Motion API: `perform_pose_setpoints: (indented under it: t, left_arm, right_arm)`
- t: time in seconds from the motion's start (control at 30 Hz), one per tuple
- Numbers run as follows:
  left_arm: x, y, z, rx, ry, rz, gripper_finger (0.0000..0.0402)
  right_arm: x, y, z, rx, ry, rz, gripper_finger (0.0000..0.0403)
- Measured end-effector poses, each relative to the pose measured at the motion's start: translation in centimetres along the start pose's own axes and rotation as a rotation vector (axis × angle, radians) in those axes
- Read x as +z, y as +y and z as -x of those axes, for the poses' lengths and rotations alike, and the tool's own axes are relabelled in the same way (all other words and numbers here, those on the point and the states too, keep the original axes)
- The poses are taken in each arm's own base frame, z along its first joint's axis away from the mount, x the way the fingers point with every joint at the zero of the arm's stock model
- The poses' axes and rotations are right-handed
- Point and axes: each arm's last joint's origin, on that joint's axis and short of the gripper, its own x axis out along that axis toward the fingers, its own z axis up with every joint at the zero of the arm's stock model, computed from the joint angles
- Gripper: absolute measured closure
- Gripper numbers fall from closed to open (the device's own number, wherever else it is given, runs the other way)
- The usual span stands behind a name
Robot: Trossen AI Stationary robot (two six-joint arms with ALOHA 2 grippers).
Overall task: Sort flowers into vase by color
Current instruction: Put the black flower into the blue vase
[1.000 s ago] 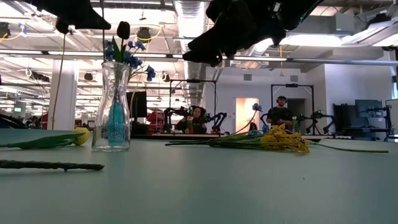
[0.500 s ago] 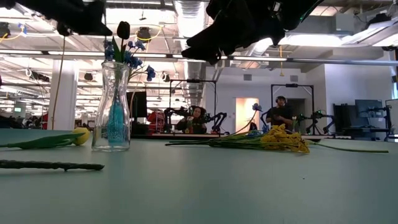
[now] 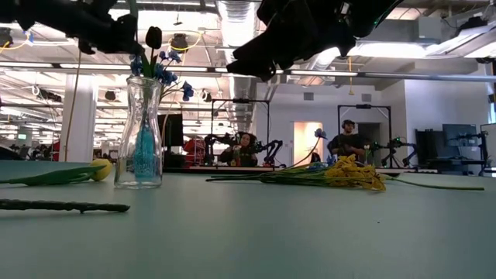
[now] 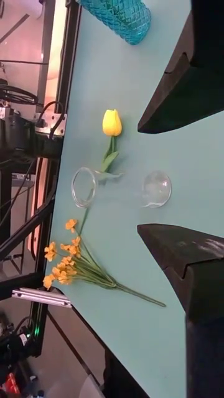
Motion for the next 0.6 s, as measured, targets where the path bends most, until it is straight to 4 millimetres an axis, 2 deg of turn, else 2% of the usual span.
perform_pose_setpoints:
  t: [0.33, 0.6]
  left_arm:
    - [-1.6, 0.5, -0.7, 0.005, 0.001, 0.023, 0.0401]
    - [-2.0, 0.4, -1.3, -0.017, 0.028, 0.029, 0.0401]
  right_arm:
    - [0.0, 0.1, 0.0, 0.003, 0.005, -0.001, 0.0127]
    - [0.0, 0.1, 0.0, 0.003, 0.005, -0.001, 0.0127]
